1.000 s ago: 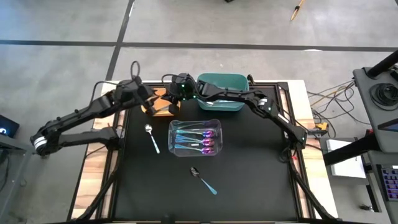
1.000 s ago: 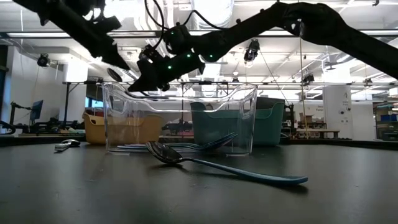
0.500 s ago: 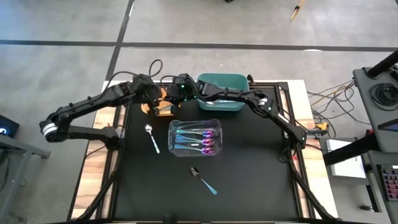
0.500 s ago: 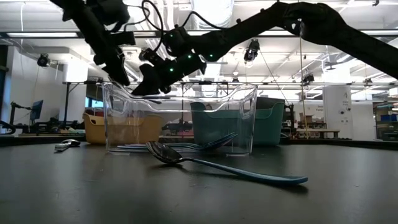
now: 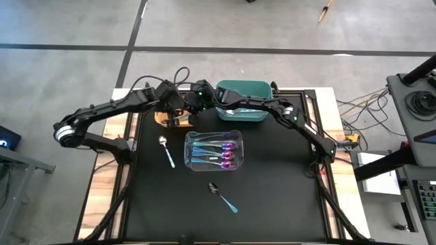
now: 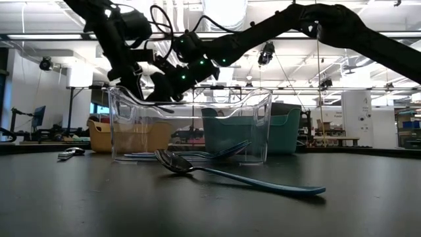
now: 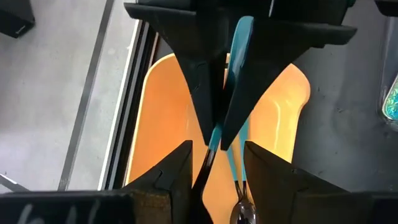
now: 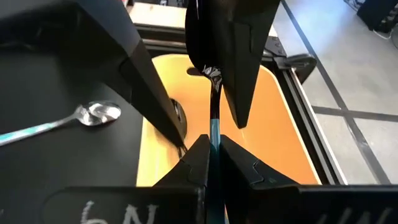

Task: Sort silverware by color (type)
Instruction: Put the blue spoon into the yellow bin

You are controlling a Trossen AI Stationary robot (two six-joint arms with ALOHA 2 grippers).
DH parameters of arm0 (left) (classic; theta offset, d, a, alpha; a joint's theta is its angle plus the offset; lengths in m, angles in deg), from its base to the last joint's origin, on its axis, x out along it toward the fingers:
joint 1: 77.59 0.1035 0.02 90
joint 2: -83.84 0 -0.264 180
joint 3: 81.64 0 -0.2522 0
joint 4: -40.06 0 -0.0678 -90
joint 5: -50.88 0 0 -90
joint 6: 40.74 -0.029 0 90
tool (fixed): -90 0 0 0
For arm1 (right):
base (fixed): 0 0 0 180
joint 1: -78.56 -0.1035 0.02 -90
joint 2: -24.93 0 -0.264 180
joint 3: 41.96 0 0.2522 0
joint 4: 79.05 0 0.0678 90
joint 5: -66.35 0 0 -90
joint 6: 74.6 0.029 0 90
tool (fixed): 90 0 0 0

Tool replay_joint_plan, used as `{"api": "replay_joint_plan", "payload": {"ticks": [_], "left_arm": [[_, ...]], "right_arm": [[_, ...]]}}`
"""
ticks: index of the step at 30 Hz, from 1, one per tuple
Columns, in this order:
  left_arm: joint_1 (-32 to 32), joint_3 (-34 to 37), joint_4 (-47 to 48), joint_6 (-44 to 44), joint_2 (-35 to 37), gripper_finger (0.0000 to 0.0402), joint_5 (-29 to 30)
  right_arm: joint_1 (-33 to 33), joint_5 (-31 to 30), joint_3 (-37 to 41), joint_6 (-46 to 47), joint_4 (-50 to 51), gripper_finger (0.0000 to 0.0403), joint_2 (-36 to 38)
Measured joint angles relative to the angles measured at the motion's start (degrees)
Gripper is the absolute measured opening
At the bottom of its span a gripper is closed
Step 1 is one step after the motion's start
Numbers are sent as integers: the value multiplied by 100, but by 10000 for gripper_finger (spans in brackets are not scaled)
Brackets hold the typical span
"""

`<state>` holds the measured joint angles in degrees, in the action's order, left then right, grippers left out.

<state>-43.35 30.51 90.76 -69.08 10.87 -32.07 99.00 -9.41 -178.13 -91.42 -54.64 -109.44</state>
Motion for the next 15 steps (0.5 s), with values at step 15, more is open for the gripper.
{"api": "replay_joint_plan", "payload": {"ticks": [15], "left_arm": [[-6, 2, -51, -1, 57, 9, 190]], "right_arm": [[-10, -4, 0, -103, -22, 13, 0]]}}
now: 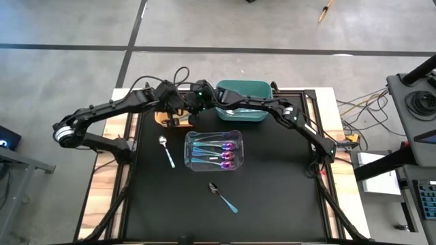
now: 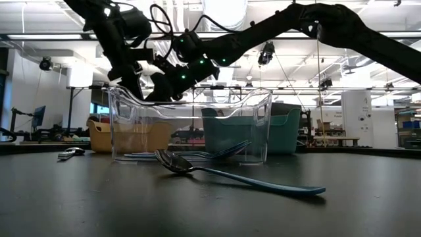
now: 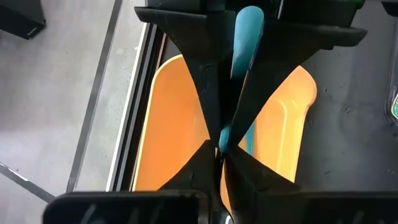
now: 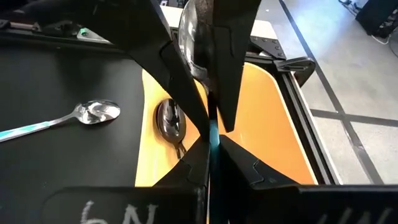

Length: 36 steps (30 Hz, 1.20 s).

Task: Sort silverware by color (type)
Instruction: Put the blue spoon into the yellow bin

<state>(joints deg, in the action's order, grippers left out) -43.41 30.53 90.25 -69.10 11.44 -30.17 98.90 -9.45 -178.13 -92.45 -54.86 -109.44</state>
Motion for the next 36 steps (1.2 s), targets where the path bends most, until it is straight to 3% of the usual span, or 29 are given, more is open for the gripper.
{"api": "replay_joint_plan", "payload": {"ticks": [9, 21, 28, 36], "left_arm": [[-1, 0, 32, 76, 15, 0, 75], [-1, 32, 240, 125, 96, 0, 591], [6, 142, 489, 208, 94, 0, 868], [6, 142, 504, 324, -140, 0, 826]], "right_arm": [[0, -31, 0, 34, -50, 19, 0], [8, -76, -13, 130, -59, 117, 36], [126, -53, -17, 82, 401, 147, 336], [255, -66, -17, -234, 1340, 148, 863]]}}
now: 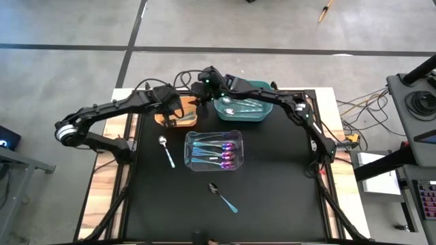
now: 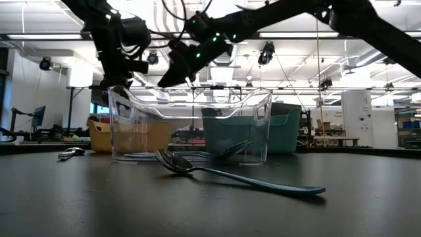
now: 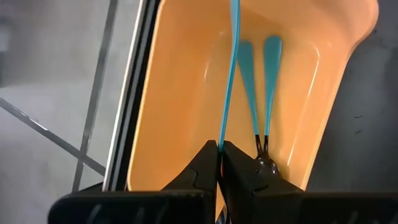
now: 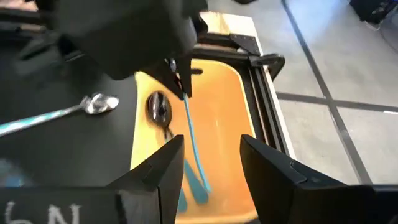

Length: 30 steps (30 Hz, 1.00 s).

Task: Sort silverware by color (type)
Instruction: Put the blue spoon into the yellow bin

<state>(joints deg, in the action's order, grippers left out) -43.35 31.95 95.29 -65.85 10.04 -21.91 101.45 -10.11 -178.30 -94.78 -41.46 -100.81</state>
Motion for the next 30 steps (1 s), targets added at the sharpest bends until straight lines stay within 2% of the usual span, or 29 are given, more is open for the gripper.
{"api": "replay_joint_plan", "payload": {"ticks": [8, 14, 17, 22, 30], "left_arm": [[0, 29, -347, -79, -379, 0, 26], [0, 394, -886, -404, -195, 0, 27], [0, 710, -1215, -495, 50, 0, 49], [0, 1238, -1901, -639, 345, 0, 373], [0, 1820, -2651, -804, 360, 0, 769]], "right_arm": [[184, 0, 4, -149, 977, 149, 485], [378, 238, 83, -150, 1502, 141, 874], [427, 484, 176, -125, 1531, 137, 1030], [425, 514, 270, -129, 1486, 135, 1180], [414, 512, 382, -108, 1491, 134, 1281]]}}
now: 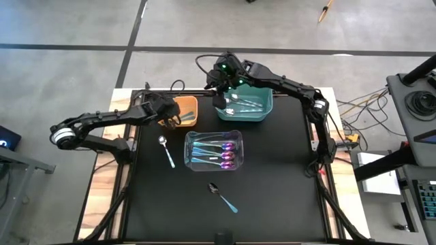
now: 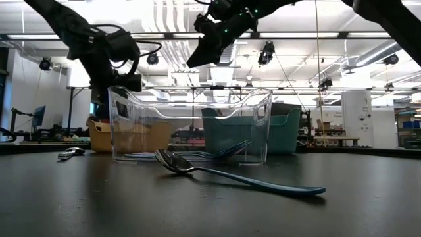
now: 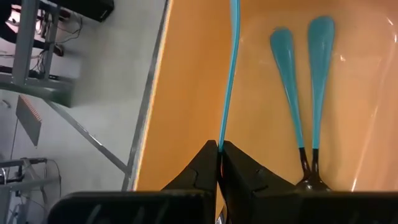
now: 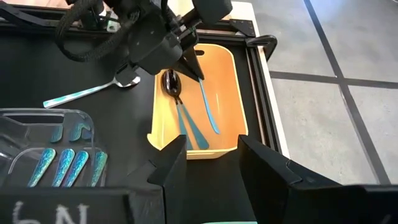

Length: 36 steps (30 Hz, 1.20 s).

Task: Sort silverware by color (type)
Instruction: Put the blue spoon into the yellow bin

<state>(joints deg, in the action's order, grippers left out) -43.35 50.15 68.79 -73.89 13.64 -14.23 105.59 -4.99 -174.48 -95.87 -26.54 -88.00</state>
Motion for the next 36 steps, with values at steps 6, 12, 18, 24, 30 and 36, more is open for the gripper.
{"api": "replay_joint_plan", "payload": {"ticks": [6, 12, 18, 24, 30, 36], "left_arm": [[0, 152, -189, 28, -28, 0, 7], [0, 198, -179, 111, -28, 0, 5], [0, 180, -167, 215, -30, 13, 5], [0, 197, -167, 256, -30, 31, 5], [0, 165, -164, 328, -26, 37, 7], [-4, 74, -156, 720, 92, 37, 6]], "right_arm": [[0, -2, 2, 29, -3, 134, 0], [0, -2, 2, 46, -3, 134, 0], [0, -4, 2, 119, -3, 134, 0], [0, -4, 2, 132, -3, 134, 0], [0, -7, 2, 191, 1, 134, 0], [0, -12, 2, 346, 37, 134, 12]]}}
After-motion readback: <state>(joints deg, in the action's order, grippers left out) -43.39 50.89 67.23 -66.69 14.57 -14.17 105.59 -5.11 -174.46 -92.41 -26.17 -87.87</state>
